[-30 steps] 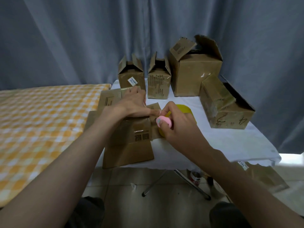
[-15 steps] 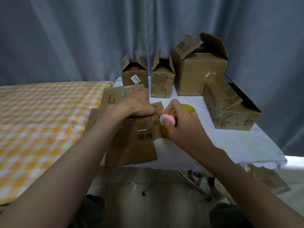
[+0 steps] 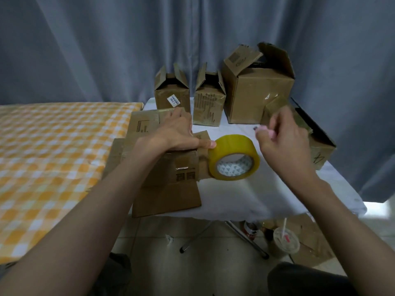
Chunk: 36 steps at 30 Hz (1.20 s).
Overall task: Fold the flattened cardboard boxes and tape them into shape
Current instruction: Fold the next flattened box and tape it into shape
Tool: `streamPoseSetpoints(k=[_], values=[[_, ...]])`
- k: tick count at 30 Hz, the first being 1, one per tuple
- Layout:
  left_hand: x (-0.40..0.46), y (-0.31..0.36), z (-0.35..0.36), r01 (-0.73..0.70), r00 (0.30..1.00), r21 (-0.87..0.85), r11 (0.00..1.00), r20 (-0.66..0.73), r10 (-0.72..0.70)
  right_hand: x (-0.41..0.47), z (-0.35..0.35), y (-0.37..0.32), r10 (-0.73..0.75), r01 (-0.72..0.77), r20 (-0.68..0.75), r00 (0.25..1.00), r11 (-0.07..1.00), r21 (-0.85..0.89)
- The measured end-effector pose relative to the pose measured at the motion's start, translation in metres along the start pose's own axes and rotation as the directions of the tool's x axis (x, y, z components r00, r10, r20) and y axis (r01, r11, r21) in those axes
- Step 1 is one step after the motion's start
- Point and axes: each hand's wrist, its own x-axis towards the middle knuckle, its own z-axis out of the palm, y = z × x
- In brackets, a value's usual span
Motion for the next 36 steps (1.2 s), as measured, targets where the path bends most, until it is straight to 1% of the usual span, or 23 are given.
streamPoseSetpoints(k=[2, 3, 4, 7, 8, 9, 10, 11, 12, 13, 14, 15, 17, 19, 20, 21, 23, 25, 26, 28, 32, 34, 36], values=[[-0.002, 0.001, 0.0, 0.001, 1.0, 0.002, 1.0, -0.006, -0.001, 0.005, 0.005, 0.026, 0.123, -0.073, 0.18, 0.976, 0.963, -0.259], [-0.002, 0.002, 0.0, 0.002, 1.0, 0.001, 1.0, -0.007, -0.002, 0.005, 0.007, 0.036, 0.179, -0.078, 0.254, 0.95, 0.928, -0.364], [-0.003, 0.002, 0.0, 0.005, 1.0, -0.003, 1.0, -0.007, -0.005, 0.004, 0.009, 0.044, 0.221, -0.067, 0.321, 0.921, 0.902, -0.427], [-0.005, 0.002, 0.001, 0.008, 1.0, -0.019, 1.0, -0.025, -0.009, 0.001, 0.014, 0.051, 0.306, -0.051, 0.454, 0.837, 0.869, -0.492], [-0.006, 0.002, 0.002, 0.005, 0.999, -0.022, 1.0, -0.034, -0.006, 0.001, 0.014, 0.051, 0.315, -0.042, 0.467, 0.827, 0.861, -0.506], [-0.007, 0.002, 0.003, 0.003, 0.999, -0.024, 1.0, -0.043, -0.004, 0.003, 0.015, 0.051, 0.3, -0.033, 0.454, 0.839, 0.861, -0.507], [-0.008, 0.002, 0.003, 0.003, 0.999, -0.026, 1.0, -0.053, -0.004, 0.006, 0.015, 0.049, 0.251, -0.037, 0.405, 0.879, 0.883, -0.468], [-0.009, 0.002, 0.004, 0.001, 0.998, -0.027, 1.0, -0.062, -0.003, 0.009, 0.015, 0.044, 0.18, -0.05, 0.321, 0.93, 0.925, -0.376], [-0.011, 0.002, 0.005, -0.004, 0.997, -0.03, 1.0, -0.073, 0.002, 0.013, 0.015, 0.036, 0.105, -0.049, 0.22, 0.97, 0.969, -0.243], [-0.013, 0.001, 0.007, -0.015, 0.996, -0.038, 0.999, -0.086, 0.011, 0.016, 0.015, 0.024, 0.038, -0.024, 0.132, 0.991, 0.994, -0.105], [-0.015, 0.0, 0.008, -0.029, 0.995, -0.057, 0.998, -0.102, 0.023, 0.019, 0.016, 0.01, -0.011, 0.011, 0.089, 0.996, 1.0, -0.001], [-0.017, -0.002, 0.008, -0.044, 0.992, -0.088, 0.995, -0.118, 0.033, 0.022, 0.019, -0.002, -0.043, 0.038, 0.094, 0.995, 0.997, 0.062], [-0.022, -0.005, 0.008, -0.068, 0.987, -0.16, 0.985, -0.157, 0.043, 0.026, 0.029, -0.022, -0.082, 0.06, 0.194, 0.978, 0.992, 0.114], [-0.026, -0.007, 0.007, -0.092, 0.981, -0.209, 0.973, -0.184, 0.054, 0.03, 0.039, -0.036, -0.092, 0.065, 0.357, 0.93, 0.994, 0.086], [-0.028, -0.008, 0.006, -0.105, 0.98, -0.226, 0.969, -0.189, 0.062, 0.035, 0.043, -0.041, -0.075, 0.058, 0.458, 0.886, 0.997, 0.049], [-0.03, -0.009, 0.006, -0.115, 0.979, -0.244, 0.963, -0.194, 0.068, 0.039, 0.045, -0.045, -0.043, 0.042, 0.562, 0.826, 0.999, 0.015], [-0.032, -0.01, 0.006, -0.125, 0.975, -0.272, 0.954, -0.209, 0.068, 0.048, 0.045, -0.05, 0.017, 0.028, 0.732, 0.681, 0.998, -0.049], [-0.033, -0.012, 0.007, -0.132, 0.973, -0.265, 0.955, -0.221, 0.073, 0.054, 0.044, -0.054, 0.063, 0.054, 0.821, 0.567, 0.992, -0.114], [-0.033, -0.012, 0.008, -0.136, 0.972, -0.252, 0.958, -0.223, 0.08, 0.057, 0.043, -0.056, 0.08, 0.063, 0.843, 0.532, 0.989, -0.134], [-0.034, -0.012, 0.009, -0.142, 0.97, -0.221, 0.965, -0.224, 0.092, 0.061, 0.042, -0.059, 0.085, 0.056, 0.867, 0.491, 0.99, -0.129], [-0.036, -0.011, 0.01, -0.128, 0.969, -0.196, 0.972, -0.235, 0.08, 0.066, 0.041, -0.061, 0.092, 0.066, 0.889, 0.449, 0.989, -0.135], [-0.037, -0.008, 0.01, -0.117, 0.969, -0.175, 0.978, -0.238, 0.073, 0.066, 0.04, -0.063, 0.114, 0.092, 0.897, 0.427, 0.981, -0.169], [-0.038, -0.006, 0.01, -0.102, 0.971, -0.158, 0.982, -0.232, 0.063, 0.065, 0.04, -0.066, 0.129, 0.132, 0.898, 0.422, 0.971, -0.201]])
